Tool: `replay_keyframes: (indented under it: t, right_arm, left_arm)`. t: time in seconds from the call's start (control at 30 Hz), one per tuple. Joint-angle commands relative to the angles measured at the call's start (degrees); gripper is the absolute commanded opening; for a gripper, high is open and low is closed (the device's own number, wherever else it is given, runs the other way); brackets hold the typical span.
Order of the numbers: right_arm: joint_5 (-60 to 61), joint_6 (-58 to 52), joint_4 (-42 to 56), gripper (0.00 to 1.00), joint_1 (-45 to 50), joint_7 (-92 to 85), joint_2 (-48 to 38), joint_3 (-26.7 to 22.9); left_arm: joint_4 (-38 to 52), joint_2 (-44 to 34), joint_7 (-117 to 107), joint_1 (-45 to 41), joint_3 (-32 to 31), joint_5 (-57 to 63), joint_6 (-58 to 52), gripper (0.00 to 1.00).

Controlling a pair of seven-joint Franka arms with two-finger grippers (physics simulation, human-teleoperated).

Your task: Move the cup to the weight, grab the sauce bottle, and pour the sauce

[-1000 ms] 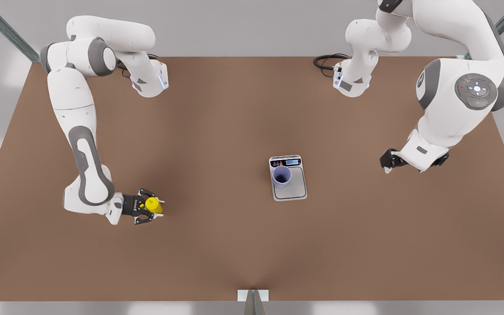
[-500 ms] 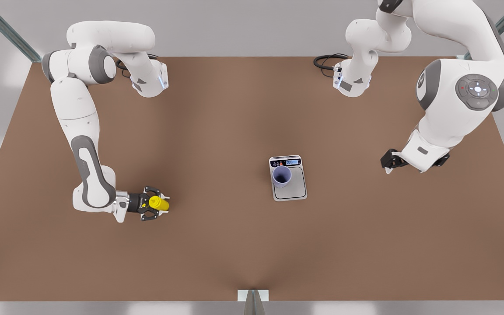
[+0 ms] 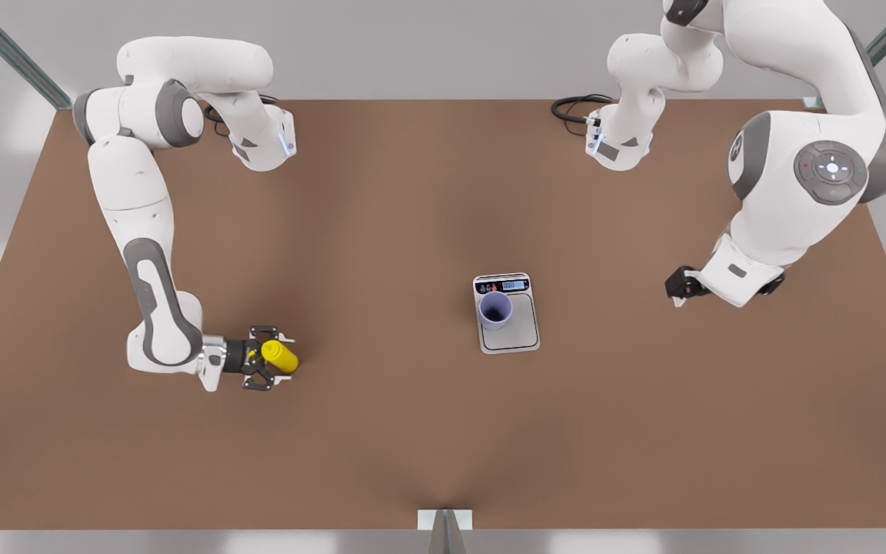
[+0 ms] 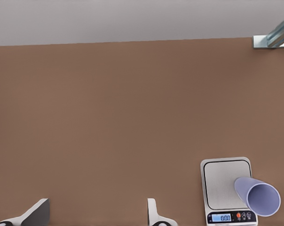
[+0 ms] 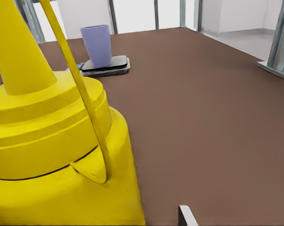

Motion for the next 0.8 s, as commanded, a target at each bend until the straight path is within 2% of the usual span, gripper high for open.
replay_keyframes:
  t: [0.0, 0.17, 0.33, 0.37, 0.4, 0.47, 0.53, 0.67, 0.7, 0.77]
  right_arm:
    - [0.0, 0.0, 0.0, 1.0, -0.01, 0.01, -0.09, 0.0]
    - [-0.97, -2.81, -0.09, 1.0, -3.0, -0.17, -0.18, -0.17]
    - [-12.55, -6.24, 2.63, 1.0, -10.2, 0.44, -1.14, -0.44]
    - [-19.92, -6.85, 7.1, 1.0, -10.12, 10.68, -2.02, -0.87]
    - [-30.4, -8.7, 13.88, 1.0, -9.33, 31.62, -3.25, -0.88]
    - [-44.46, -14.23, 19.33, 1.0, -7.4, 68.35, -8.61, -0.44]
    - [-54.14, -18.55, 22.68, 1.0, -4.59, 93.33, -13.53, -0.44]
    - [-59.41, -22.23, 15.12, 1.0, 2.88, 115.56, -31.11, -5.97]
    - [-59.41, -24.51, 14.85, 1.0, 4.72, 123.03, -32.87, -5.97]
    - [-59.41, -24.35, 11.78, 1.0, 5.43, 126.57, -36.04, -5.97]
  left_arm:
    - [0.0, 0.05, 0.0, 0.04, 0.0, 0.01, 0.0, 1.0]
    - [0.0, -0.21, -0.08, 0.04, 0.27, 0.01, -0.09, 1.0]
    - [0.09, -0.91, -0.08, 0.04, 0.35, 0.01, -0.17, 1.0]
    - [0.0, -0.83, -0.08, 0.21, 0.44, -0.07, -0.17, 1.0]
    - [0.0, -0.65, -0.08, 0.12, 0.71, -0.07, -0.61, 1.0]
    - [0.0, -0.65, -0.08, 0.12, 0.71, -0.07, -0.61, 1.0]
    - [0.0, -0.56, -0.17, 0.12, 0.71, -0.16, -0.44, 1.0]
    - [0.09, -0.74, -0.17, 0.12, 0.71, -0.34, -0.35, 1.0]
    - [0.09, -0.74, -0.08, 0.12, 0.71, -0.51, -0.35, 1.0]
    - [0.09, -0.74, -0.17, 0.12, 0.71, -0.43, -0.44, 1.0]
